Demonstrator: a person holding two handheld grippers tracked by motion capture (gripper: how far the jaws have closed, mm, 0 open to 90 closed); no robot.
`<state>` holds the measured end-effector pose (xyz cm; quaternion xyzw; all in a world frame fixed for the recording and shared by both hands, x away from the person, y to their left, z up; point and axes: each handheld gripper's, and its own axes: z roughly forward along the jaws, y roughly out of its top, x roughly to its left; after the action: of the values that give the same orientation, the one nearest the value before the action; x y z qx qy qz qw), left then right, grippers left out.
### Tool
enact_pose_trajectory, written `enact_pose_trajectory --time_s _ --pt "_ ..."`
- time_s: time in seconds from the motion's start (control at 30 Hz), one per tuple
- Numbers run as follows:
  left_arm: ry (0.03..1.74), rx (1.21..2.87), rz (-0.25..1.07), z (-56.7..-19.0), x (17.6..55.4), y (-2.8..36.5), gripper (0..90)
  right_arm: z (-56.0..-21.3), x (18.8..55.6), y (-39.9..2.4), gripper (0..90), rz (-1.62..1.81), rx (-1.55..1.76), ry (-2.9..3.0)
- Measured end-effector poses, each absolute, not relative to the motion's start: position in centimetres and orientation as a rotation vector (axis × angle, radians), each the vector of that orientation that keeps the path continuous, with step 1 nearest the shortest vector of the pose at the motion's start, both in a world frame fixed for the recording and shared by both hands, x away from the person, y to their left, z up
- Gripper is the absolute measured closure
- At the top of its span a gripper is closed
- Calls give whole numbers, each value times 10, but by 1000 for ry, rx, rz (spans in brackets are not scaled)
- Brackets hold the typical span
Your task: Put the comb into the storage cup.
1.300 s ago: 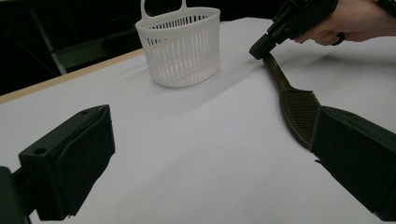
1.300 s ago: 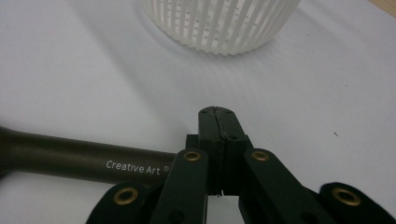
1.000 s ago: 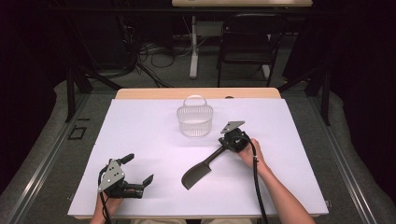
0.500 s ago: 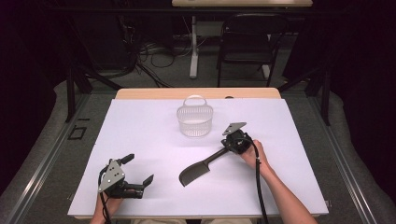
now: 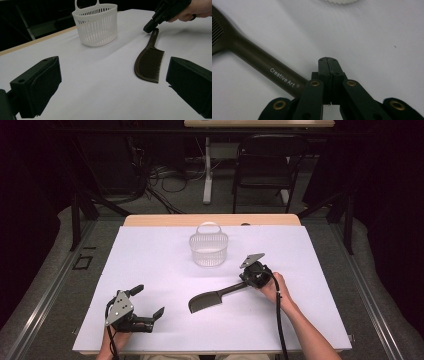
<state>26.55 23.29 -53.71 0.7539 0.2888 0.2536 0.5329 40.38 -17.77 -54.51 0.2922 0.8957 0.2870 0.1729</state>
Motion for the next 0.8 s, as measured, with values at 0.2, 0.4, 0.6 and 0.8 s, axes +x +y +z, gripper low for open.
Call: enact_pose_trajectory --time_s 0.2,0.4,0.6,0.8 --pt "690 1796 607 -537 265 234 2 -546 400 -179 900 794 829 2562" --pt "690 1795 608 -537 265 234 1 -545 396 -181 900 785 834 2572" --pt "689 1797 606 -537 266 234 1 -546 392 -180 900 774 836 2584" --pt "691 1798 608 -537 266 234 2 -545 389 -181 900 764 829 2592"
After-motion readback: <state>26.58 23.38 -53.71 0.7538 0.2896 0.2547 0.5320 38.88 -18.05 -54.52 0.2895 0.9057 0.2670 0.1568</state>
